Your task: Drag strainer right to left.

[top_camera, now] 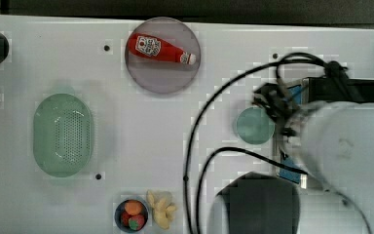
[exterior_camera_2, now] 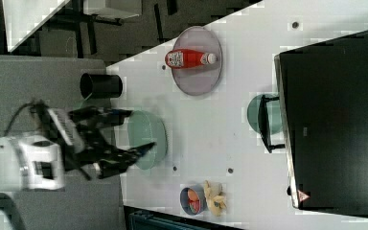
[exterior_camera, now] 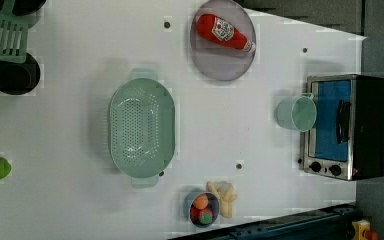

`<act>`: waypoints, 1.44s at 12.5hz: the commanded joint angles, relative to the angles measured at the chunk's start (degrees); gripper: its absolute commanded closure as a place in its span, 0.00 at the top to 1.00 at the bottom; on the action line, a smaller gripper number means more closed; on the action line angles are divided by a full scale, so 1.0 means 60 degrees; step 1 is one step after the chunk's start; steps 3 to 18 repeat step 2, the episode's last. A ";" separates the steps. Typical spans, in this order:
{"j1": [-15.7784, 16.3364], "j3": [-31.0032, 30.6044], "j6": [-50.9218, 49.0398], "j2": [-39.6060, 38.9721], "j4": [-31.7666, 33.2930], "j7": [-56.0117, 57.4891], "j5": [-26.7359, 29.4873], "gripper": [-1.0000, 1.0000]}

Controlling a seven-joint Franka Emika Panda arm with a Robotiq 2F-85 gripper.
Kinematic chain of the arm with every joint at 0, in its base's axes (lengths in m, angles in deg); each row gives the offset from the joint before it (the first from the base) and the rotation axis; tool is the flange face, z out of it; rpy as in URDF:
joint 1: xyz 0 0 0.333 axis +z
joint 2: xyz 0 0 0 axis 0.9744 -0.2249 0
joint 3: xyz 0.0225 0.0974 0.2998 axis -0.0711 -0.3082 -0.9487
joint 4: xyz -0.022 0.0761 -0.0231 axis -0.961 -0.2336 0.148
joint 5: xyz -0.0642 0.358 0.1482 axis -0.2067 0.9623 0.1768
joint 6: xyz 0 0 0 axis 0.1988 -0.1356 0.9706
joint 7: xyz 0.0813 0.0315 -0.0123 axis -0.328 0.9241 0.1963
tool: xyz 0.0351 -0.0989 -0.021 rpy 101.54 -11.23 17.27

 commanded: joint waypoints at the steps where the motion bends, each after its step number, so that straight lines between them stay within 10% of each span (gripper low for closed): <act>1: 0.0727 -0.0483 0.0030 -0.0487 0.0314 0.0847 0.0070 1.00; 18: 0.0729 -0.0486 0.0029 -0.0502 0.0314 0.0847 0.0070 1.00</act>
